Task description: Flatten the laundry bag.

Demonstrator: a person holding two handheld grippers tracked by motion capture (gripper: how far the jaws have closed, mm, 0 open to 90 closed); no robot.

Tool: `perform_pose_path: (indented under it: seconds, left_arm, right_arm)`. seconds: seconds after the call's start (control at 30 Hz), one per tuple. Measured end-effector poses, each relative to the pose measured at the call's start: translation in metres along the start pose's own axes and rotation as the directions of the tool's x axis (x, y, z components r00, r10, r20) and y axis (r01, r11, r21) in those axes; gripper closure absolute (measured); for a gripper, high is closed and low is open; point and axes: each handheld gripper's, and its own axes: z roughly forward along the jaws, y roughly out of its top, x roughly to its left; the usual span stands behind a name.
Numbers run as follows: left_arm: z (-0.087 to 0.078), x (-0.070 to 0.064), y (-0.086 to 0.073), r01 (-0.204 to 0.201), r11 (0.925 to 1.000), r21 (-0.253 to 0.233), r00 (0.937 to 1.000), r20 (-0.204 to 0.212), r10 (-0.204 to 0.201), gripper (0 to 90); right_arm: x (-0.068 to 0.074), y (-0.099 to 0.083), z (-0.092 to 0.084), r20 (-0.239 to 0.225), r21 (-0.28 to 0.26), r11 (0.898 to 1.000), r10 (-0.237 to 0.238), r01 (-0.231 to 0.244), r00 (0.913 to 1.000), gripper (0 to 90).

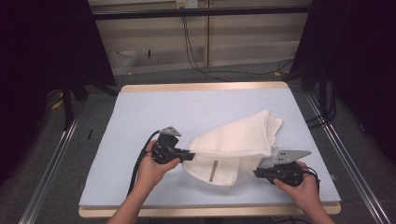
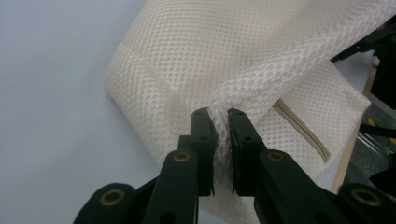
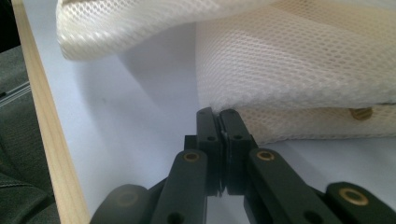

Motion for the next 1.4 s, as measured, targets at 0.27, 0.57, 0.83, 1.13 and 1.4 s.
perform_pose_path:
  seconds: [0.27,0.57,0.83,1.13,1.4]
  left_arm:
    - [-0.014,0.032,0.011,0.075,0.9965,-0.037,0.9957,-0.052,-0.077,82.3]
    - [-0.016,0.055,0.015,0.124,0.991,-0.051,0.988,-0.086,-0.128,82.2]
    - [-0.016,0.068,0.022,0.159,0.9844,-0.074,0.9799,-0.109,-0.167,82.2]
    - [-0.011,0.082,0.03,0.179,0.9806,-0.08,0.9695,-0.156,-0.19,81.7]
    - [-0.006,0.096,0.033,0.173,0.981,-0.088,0.9582,-0.216,-0.188,80.8]
  right_arm:
    - [0.001,0.001,0.001,0.002,0.0,1.0,-0.019,0.019,0.9998,87.8]
    - [0.001,0.001,0.0,-0.002,0.002,1.0,-0.024,0.024,0.9997,87.7]
    - [0.002,0.002,0.001,-0.002,0.0,0.999,-0.035,0.035,0.9994,87.7]
    - [0.002,0.002,0.001,-0.006,0.002,0.999,-0.037,0.037,0.9993,87.7]
    - [0.001,0.002,0.002,-0.005,-0.003,0.999,-0.038,0.038,0.9993,87.7]
